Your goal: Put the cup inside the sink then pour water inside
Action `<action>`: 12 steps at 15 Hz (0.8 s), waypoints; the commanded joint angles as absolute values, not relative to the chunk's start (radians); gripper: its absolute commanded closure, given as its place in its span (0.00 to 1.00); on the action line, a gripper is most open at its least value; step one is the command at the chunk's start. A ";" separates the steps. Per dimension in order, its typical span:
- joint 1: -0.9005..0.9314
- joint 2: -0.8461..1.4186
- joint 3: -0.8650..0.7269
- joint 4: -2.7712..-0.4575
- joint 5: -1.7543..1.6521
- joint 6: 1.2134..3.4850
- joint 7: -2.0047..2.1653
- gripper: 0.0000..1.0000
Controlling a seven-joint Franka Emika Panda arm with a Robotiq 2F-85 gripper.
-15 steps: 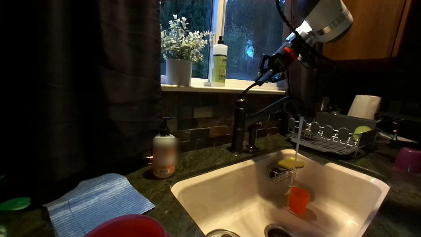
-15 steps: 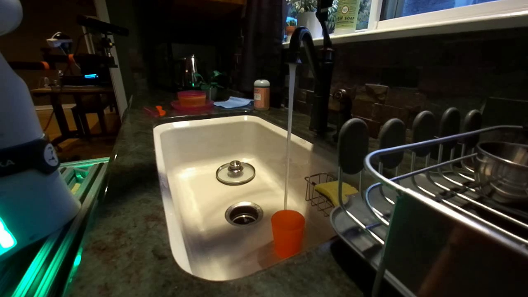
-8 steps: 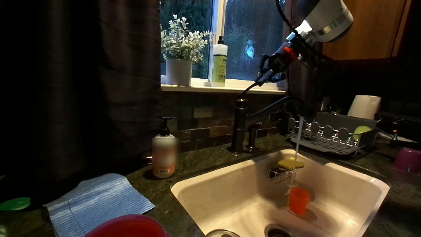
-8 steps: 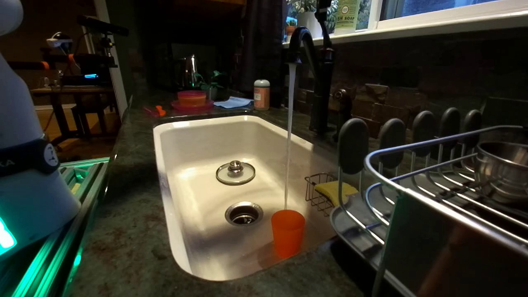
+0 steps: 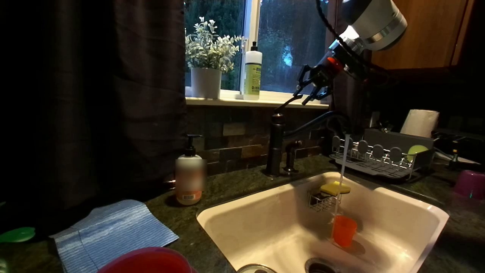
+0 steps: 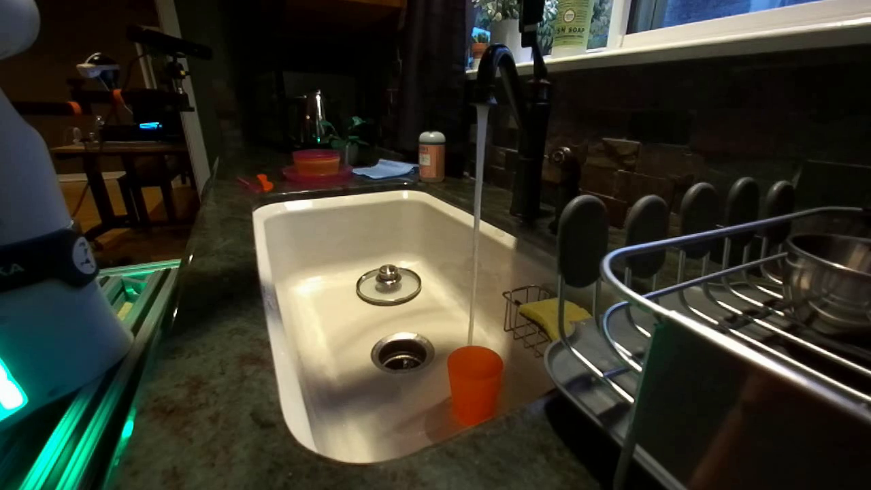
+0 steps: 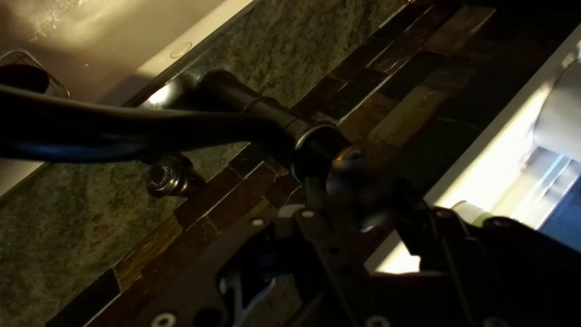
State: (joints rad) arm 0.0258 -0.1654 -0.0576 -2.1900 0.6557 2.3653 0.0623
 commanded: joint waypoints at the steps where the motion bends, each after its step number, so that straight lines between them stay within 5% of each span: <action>1: 0.001 -0.218 -0.033 -2.248 0.524 2.340 0.146 0.23; 4: -0.009 -0.277 -0.009 -2.288 0.361 2.334 0.244 0.02; 12: -0.035 -0.454 0.088 -2.350 0.022 2.198 0.371 0.00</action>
State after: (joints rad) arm -0.0171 -0.3609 0.0505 -2.2979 0.1045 2.2528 0.3402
